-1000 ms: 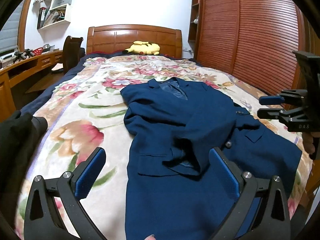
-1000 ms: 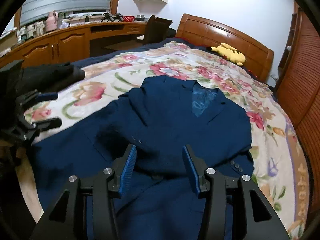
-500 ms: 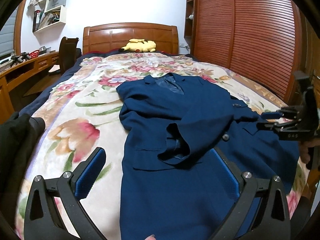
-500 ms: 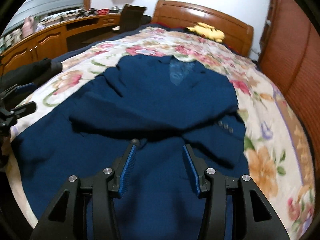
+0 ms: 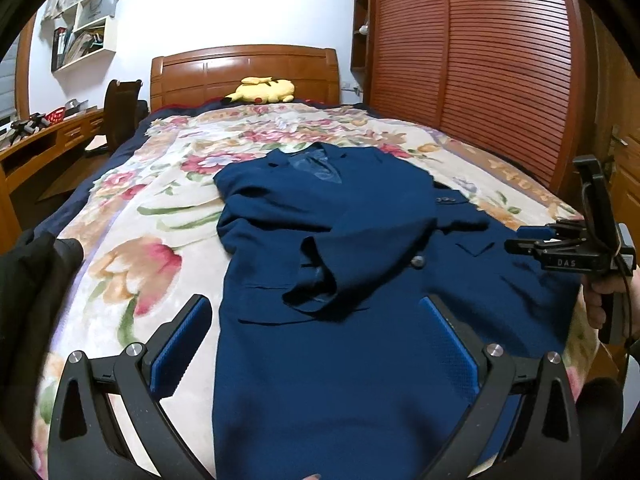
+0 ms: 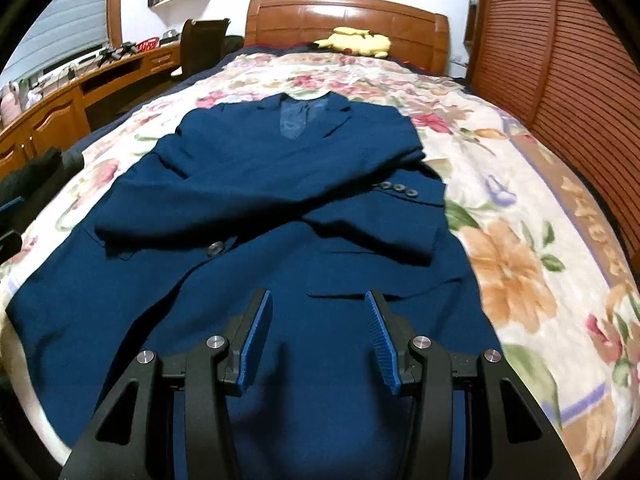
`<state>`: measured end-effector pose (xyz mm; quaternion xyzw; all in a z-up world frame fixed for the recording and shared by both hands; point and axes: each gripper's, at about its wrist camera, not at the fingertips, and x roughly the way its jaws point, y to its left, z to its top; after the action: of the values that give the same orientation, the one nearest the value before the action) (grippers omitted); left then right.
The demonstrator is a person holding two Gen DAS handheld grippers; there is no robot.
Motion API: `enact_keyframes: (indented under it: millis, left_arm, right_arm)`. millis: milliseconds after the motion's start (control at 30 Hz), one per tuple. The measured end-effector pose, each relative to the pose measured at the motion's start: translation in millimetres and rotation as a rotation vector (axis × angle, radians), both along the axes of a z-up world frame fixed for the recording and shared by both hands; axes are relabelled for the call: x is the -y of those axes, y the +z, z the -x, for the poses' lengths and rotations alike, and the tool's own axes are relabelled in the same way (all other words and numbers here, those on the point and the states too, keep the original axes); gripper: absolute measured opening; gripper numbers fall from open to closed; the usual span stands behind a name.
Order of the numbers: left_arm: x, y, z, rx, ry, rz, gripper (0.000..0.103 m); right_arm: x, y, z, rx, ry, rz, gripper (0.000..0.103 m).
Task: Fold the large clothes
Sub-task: 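Open the right tool to release the sleeve on the jacket front, then grasp the jacket side with the left tool and fold it inward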
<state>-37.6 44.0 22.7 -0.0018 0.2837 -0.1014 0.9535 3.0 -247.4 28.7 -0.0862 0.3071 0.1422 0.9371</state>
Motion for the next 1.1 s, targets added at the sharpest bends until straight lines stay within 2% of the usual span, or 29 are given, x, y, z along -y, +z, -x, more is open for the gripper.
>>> enact_keyframes:
  millis: [300,500,633,667,867,1100]
  left_arm:
    - [3,22,-5,-0.01,-0.009,0.04,0.103]
    - [7,20,-26,-0.028,0.007,0.019,0.102]
    - [10,11,-50,-0.07,0.014,0.007,0.092]
    - [11,8,-57,-0.083,0.015,0.001,0.087]
    - [20,-9,-94,-0.151,0.018,-0.041,0.07]
    - [28,-27,-130,-0.241,0.033,-0.037,0.068]
  right_arm:
    - [12,11,24,0.03,-0.013,-0.035,0.05]
    - [18,-4,2,0.013,0.02,-0.099,0.05]
    - [18,-18,-18,-0.015,0.003,-0.12,0.05]
    - [18,-21,-22,-0.019,-0.003,-0.118,0.05]
    - [9,-37,-37,-0.018,0.017,-0.054,0.05]
    - [-2,-45,-45,-0.033,0.089,-0.024,0.05]
